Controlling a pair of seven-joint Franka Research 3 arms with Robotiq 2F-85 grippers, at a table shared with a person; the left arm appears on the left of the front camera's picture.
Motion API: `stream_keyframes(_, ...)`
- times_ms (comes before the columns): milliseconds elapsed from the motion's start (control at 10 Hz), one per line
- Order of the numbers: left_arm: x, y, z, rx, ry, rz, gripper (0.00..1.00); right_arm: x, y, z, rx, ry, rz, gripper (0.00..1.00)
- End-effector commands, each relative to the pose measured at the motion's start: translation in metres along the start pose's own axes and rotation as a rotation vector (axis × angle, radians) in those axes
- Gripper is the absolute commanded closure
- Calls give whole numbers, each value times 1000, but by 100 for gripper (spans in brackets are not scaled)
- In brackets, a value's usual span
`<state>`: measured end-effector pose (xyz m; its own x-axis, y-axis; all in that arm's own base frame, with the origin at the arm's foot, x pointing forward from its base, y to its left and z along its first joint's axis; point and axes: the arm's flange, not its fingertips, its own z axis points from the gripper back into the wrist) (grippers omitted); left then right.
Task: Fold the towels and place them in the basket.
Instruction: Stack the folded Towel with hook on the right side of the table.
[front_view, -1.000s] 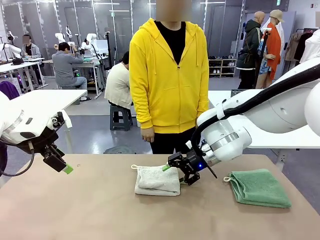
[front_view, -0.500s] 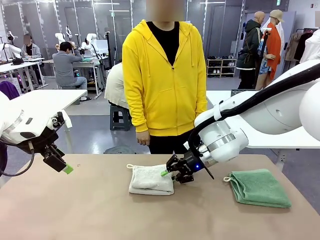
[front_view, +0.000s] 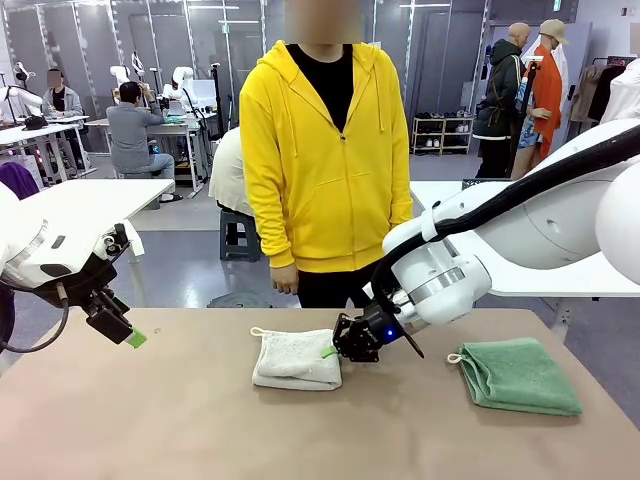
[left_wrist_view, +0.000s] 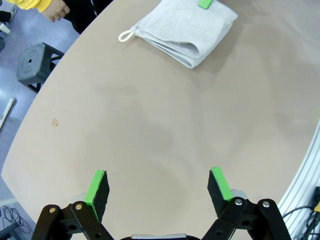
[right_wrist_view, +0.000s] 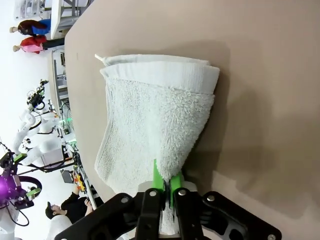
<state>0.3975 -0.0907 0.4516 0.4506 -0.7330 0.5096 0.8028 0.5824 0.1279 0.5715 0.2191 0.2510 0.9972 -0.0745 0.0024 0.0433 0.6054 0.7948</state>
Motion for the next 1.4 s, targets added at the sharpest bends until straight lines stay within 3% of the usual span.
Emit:
stream_keyframes(0,1,-1,1,16,11,6,0,-6,11,3,-21,-30,-54,100)
stream_keyframes(700,1,-1,1,16,11,6,0,-1,3,0,-5,-6,-10,100)
stream_keyframes(800,1,-1,1,16,11,6,0,-1,6,0,-9,-8,-31,95)
stream_keyframes(1000,1,-1,1,16,11,6,0,-10,25,44,-18,9,60,95)
stream_keyframes(1300,1,-1,1,16,11,6,0,-14,27,111,-174,-39,177,95)
